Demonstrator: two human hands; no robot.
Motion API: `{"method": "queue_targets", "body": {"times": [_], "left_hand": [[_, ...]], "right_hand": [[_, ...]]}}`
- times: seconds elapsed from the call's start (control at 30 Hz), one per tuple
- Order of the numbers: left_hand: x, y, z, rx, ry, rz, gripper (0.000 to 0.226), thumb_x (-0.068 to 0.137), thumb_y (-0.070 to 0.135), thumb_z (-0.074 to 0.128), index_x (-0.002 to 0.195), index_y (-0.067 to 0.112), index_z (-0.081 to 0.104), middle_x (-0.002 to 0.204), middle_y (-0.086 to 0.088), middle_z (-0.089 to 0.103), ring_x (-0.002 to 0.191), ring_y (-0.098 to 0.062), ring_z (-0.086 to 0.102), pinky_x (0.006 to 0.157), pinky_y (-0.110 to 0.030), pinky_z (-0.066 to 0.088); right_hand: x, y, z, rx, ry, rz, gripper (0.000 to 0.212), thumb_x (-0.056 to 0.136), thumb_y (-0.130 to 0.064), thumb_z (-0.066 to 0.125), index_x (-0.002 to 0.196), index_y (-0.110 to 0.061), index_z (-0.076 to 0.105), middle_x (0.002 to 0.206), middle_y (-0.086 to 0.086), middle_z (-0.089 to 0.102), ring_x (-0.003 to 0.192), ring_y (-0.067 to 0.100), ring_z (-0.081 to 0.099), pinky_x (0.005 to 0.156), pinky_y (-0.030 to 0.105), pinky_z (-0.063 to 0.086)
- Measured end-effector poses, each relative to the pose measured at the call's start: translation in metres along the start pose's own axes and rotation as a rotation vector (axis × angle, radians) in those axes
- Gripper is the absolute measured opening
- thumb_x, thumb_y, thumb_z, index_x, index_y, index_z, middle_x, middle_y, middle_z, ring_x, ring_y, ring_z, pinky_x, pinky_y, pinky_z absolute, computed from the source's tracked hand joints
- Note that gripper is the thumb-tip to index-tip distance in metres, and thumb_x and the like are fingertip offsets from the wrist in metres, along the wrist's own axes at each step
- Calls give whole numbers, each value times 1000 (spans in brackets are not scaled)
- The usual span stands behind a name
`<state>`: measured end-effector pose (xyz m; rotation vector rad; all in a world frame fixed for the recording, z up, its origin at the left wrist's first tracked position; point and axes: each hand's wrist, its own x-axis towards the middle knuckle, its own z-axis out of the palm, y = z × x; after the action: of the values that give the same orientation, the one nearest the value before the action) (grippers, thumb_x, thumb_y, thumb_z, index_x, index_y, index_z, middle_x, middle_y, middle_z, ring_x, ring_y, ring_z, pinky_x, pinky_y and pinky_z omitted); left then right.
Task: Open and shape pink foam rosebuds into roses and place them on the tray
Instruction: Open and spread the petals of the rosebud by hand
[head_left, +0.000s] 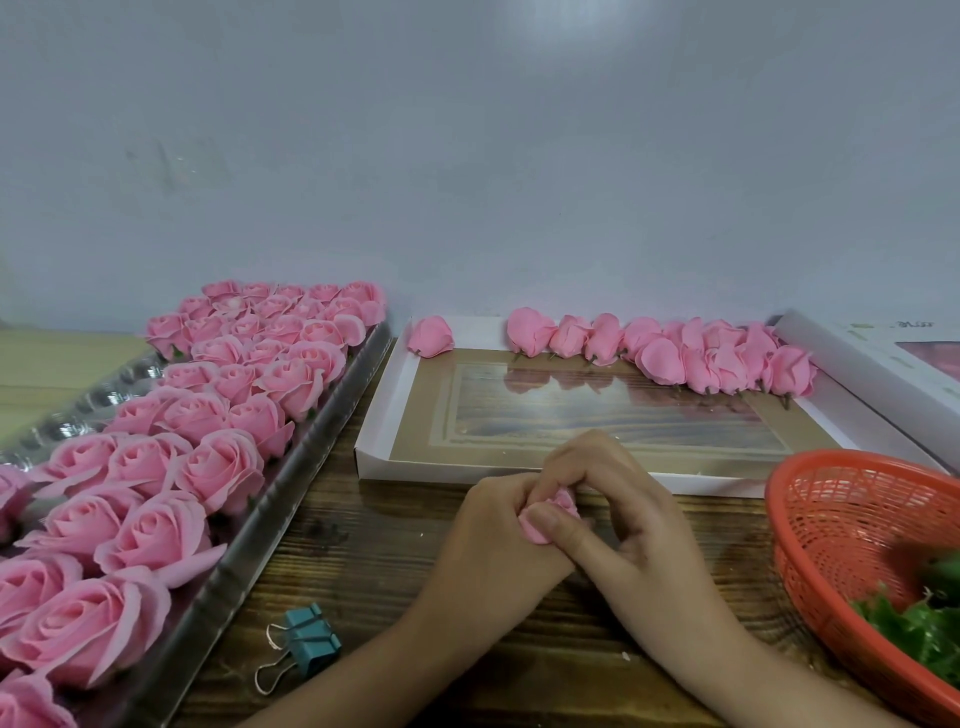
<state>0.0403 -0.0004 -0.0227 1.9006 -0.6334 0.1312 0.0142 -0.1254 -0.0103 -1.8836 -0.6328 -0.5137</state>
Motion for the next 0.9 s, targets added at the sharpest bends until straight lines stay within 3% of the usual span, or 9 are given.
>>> {"method": "queue_targets", "body": {"times": [0.2,0.3,0.4,0.5,0.7,0.77,0.9], "left_hand": [[1,-7,2,32,71,30,25,77,12,65,62,27,52,60,14,53,59,0,51,54,-17,41],[3,-7,4,-7,67,-11,17,72,25,59,62,37,53,60,18,55,60,-1,53,57,-20,45],[2,-9,3,47,72,-8,25,73,23,61,58,40,50,57,20,53,58,0,51,53,-13,39],[1,-7,1,63,56,-2,40,78,12,64,52,35,44,52,16,47,54,0,46,51,-12,34],[0,1,-3,-57,4,-13,22,79,13,69,62,8,56,61,-11,58,58,-2,50,52,-22,40],[0,-1,-2,-64,15,-2,24,78,17,68,58,23,56,57,0,57,59,-1,52,54,-25,42],[1,-7,2,65,79,29,38,78,14,67,61,43,50,60,22,55,59,3,53,55,-9,37]], "right_hand": [[0,-2,1,-14,48,44,13,81,-35,71,87,-27,63,89,-7,61,87,18,58,76,21,45],[0,-1,3,-24,43,63,13,80,-34,70,89,-30,61,90,-10,61,85,16,57,74,16,43],[-1,1,3,-19,34,50,7,84,-31,68,86,-27,62,86,-10,60,85,16,58,74,16,41],[-1,2,2,-2,24,46,7,85,-29,67,83,-23,64,84,-8,61,86,17,59,75,17,42],[2,2,0,98,12,63,10,82,-24,74,80,-17,67,81,-6,62,83,18,59,76,22,43],[2,2,0,104,21,75,10,80,-20,76,81,-17,67,82,-7,63,83,18,60,76,22,44],[-1,-3,1,25,34,65,17,78,-34,73,89,-25,64,89,-8,63,87,18,59,75,18,44]]}}
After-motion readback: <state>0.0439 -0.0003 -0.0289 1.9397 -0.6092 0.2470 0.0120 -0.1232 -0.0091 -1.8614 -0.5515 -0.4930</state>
